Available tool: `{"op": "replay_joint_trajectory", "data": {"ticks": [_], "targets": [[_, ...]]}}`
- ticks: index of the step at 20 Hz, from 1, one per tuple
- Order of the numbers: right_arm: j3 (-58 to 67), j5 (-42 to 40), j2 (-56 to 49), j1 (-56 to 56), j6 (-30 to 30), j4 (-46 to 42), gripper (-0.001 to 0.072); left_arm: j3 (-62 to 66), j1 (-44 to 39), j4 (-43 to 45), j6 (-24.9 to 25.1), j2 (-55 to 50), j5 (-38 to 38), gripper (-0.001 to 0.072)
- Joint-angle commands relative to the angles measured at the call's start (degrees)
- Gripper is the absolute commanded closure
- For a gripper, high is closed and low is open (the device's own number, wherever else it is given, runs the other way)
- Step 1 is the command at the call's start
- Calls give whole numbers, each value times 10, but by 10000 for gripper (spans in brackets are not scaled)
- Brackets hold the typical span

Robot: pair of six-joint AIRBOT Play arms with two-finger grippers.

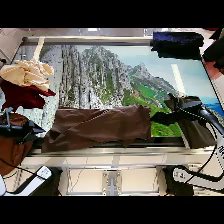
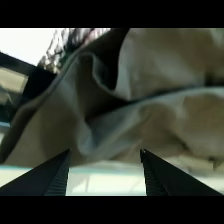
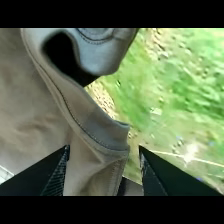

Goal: Fold the shirts.

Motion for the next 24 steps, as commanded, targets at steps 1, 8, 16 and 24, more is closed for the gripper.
{"op": "replay_joint_trajectory", "data": {"ticks": [1,8,16,24], "targets": [[0,2,-5,1,-6,-4,204,14,-3,37,28,-67,-56,183],[0,-10,-21,3,-3,-1,204,14,-3,150,40,-93,37,196],[0,-11,-21,3,12,0,205,14,-7,52,106,-156,37,201],[0,-26,-21,3,13,0,205,14,-87,44,130,-198,60,269]]}}
